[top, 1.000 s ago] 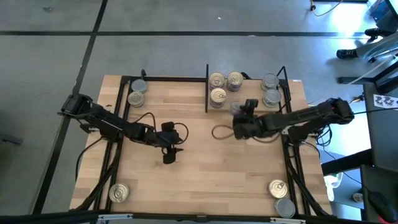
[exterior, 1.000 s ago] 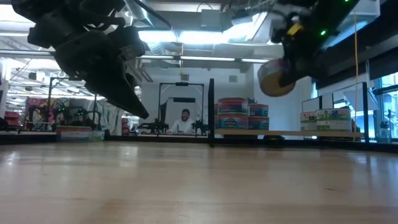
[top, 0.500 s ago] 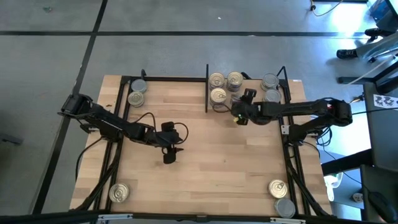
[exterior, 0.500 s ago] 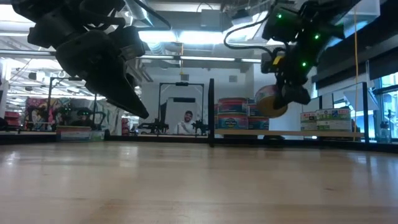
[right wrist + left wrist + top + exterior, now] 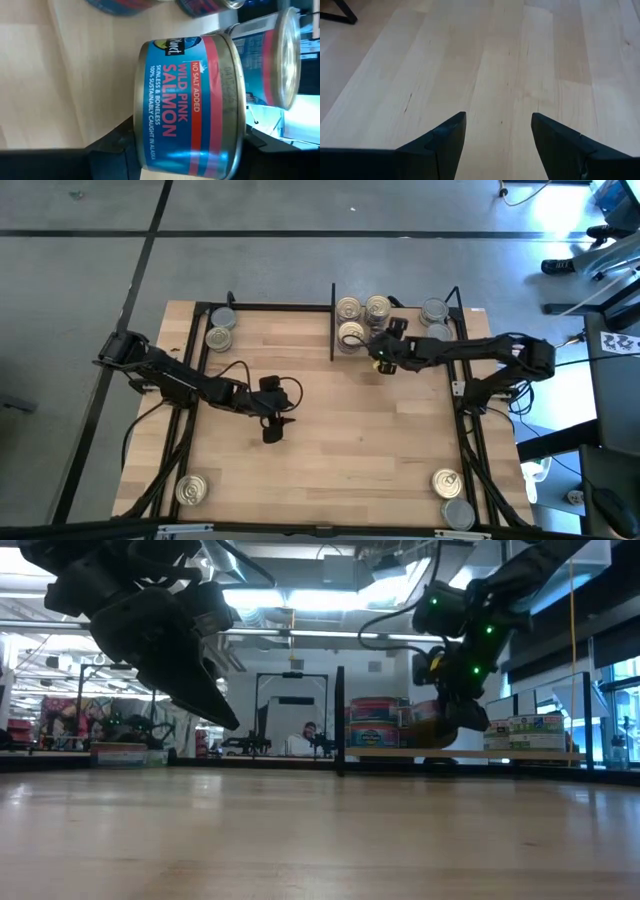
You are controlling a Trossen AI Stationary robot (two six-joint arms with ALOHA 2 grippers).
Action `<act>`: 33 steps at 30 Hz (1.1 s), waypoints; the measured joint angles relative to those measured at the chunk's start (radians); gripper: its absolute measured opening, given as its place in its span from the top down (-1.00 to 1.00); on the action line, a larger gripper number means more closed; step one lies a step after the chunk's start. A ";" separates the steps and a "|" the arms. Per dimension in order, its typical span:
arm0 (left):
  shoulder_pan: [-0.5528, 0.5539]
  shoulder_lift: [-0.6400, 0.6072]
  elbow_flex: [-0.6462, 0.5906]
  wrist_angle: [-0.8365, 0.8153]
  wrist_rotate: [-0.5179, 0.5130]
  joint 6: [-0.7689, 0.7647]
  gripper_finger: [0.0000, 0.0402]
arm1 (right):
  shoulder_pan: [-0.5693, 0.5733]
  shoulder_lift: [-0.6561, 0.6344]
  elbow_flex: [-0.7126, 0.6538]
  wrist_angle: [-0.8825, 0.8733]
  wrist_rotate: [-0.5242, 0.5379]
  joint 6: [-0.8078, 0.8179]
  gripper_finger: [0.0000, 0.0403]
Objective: Stack canned seafood by type on shelf
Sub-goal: Put the blue tuna can into the shelf
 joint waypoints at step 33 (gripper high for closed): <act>-0.005 0.000 0.000 0.000 0.001 -0.045 -0.11 | -0.030 0.022 0.105 -0.100 -0.104 0.084 -0.76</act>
